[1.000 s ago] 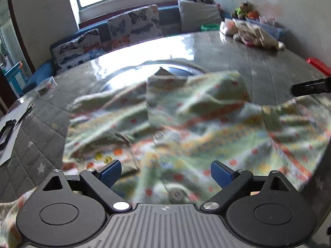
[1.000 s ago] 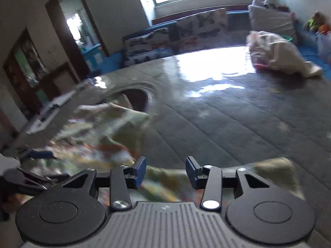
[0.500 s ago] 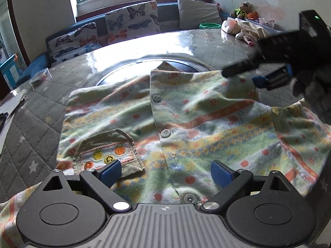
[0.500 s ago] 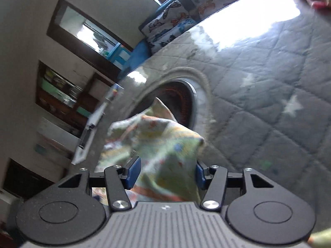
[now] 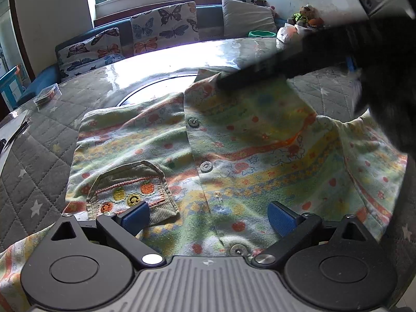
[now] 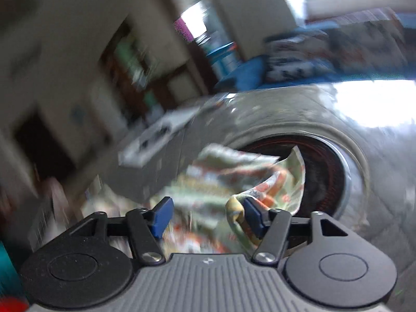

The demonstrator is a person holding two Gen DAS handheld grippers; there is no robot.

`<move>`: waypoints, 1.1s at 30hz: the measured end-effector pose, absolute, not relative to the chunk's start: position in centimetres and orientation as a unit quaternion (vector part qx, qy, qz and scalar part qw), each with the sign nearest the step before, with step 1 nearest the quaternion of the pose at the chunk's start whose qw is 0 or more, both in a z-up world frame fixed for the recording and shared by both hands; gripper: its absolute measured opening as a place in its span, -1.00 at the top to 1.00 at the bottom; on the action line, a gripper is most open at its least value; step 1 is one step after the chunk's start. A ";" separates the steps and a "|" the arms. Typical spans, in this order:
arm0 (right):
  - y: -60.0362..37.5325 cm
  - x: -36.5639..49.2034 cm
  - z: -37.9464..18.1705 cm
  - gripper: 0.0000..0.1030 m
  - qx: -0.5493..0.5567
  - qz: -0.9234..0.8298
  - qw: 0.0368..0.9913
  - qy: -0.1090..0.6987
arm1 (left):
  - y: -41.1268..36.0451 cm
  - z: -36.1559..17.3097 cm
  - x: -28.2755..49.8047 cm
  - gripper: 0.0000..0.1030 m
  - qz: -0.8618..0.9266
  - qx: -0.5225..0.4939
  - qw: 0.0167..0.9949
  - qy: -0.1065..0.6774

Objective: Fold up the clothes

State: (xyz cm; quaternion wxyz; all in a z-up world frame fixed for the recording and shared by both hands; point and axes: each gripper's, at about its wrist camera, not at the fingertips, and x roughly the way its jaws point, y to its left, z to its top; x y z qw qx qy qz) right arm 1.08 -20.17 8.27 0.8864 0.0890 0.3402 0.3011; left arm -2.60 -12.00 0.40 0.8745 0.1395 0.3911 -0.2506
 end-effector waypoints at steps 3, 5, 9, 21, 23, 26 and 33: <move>-19.4 1.3 7.7 -0.21 0.078 0.296 0.882 0.359 | -11.9 0.4 -2.6 -0.94 -0.251 0.138 0.875 0.391; -20.3 1.9 7.2 -0.21 0.113 0.275 0.882 0.365 | -11.9 0.3 -2.5 -0.94 -0.252 0.137 0.875 0.390; -21.9 2.9 7.2 -0.21 0.155 0.221 0.900 0.343 | -11.8 0.2 -2.4 -0.98 -0.254 0.137 0.874 0.390; -27.5 4.3 6.1 0.00 0.233 0.118 0.888 0.377 | -11.8 0.0 -2.4 -1.00 -0.260 0.136 0.875 0.386; -27.3 4.3 5.1 0.00 0.246 0.135 0.872 0.402 | -11.8 0.0 -2.4 -1.00 -0.260 0.137 0.875 0.386; -26.5 4.3 4.2 0.04 0.246 0.152 0.856 0.429 | -11.9 0.0 -2.4 -1.00 -0.258 0.136 0.875 0.386; -24.6 3.9 7.7 0.90 0.113 0.130 0.904 0.392 | -12.1 0.0 -2.3 -1.00 -0.260 0.138 0.875 0.385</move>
